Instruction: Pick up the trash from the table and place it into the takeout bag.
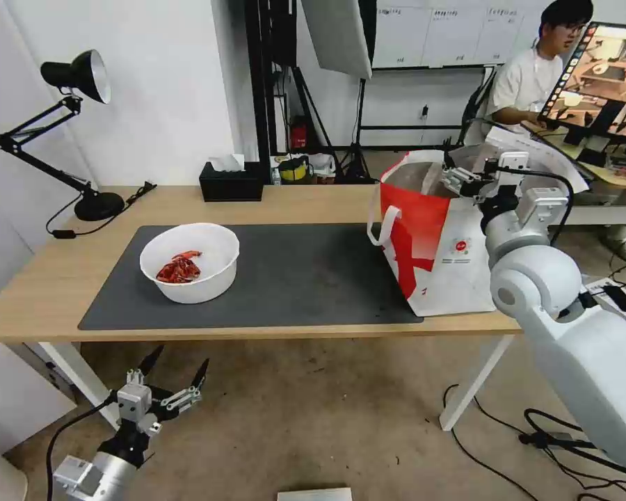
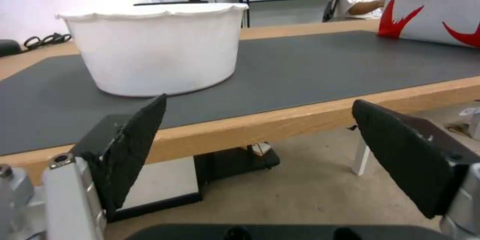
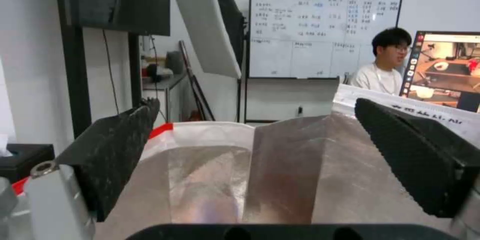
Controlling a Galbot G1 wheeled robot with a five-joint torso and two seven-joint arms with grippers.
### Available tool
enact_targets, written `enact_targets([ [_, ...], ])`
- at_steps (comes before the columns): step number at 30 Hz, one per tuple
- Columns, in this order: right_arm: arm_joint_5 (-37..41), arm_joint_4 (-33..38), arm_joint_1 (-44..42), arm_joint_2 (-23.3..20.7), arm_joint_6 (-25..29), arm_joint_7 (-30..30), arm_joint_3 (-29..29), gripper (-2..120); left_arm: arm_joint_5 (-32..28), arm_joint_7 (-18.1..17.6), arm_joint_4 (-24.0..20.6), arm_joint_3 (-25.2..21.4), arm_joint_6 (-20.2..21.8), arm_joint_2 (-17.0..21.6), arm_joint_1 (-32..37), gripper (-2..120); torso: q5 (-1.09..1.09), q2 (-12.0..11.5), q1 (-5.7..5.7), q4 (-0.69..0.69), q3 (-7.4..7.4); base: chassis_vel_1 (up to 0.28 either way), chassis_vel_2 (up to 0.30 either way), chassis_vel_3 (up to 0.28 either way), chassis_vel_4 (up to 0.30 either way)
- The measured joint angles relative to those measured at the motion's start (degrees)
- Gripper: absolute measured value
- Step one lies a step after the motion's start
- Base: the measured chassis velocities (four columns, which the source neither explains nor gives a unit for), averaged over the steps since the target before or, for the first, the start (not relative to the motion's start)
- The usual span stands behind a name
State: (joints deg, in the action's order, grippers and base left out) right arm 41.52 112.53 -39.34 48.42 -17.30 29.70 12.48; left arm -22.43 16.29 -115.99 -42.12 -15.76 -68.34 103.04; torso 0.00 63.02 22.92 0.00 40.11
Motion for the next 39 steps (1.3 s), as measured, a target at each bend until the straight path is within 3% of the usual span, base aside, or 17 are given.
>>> enact_targets([
  [9,0.0,1.1,-1.0,-0.3,0.1,-0.4,0.0,100,0.0,0.0,-0.3,0.0,0.0,-0.1,0.1,100,0.00,0.0,0.00,0.00,0.00,0.000,0.000,0.000,0.000],
  [17,6.6,10.1,-4.7,-1.8,3.1,-10.1,-0.7,100,-0.1,0.0,-0.5,-0.3,0.0,-0.1,0.2,100,-0.01,0.0,0.00,0.01,0.00,0.000,0.000,0.000,0.000],
  [22,6.6,15.4,-9.1,-3.2,3.2,-13.8,-1.2,100,-0.1,0.0,-0.5,-0.6,-0.1,-0.2,0.3,100,-0.01,0.0,-0.01,0.00,-0.01,0.000,0.000,0.000,0.000],
  [30,-2.9,19.0,-24.6,-3.3,5.6,-18.1,-1.1,100,-0.2,0.2,-0.4,-0.4,-0.3,-0.5,0.2,100,0.00,0.0,-0.01,0.00,-0.01,0.000,0.000,0.000,0.000],
  [39,-11.4,16.8,-37.3,0.5,12.0,-16.7,-1.8,100,-0.1,0.3,-0.2,-0.1,-0.4,-0.6,-0.1,100,0.00,0.0,-0.01,-0.01,0.00,0.000,0.000,0.000,0.000],
])
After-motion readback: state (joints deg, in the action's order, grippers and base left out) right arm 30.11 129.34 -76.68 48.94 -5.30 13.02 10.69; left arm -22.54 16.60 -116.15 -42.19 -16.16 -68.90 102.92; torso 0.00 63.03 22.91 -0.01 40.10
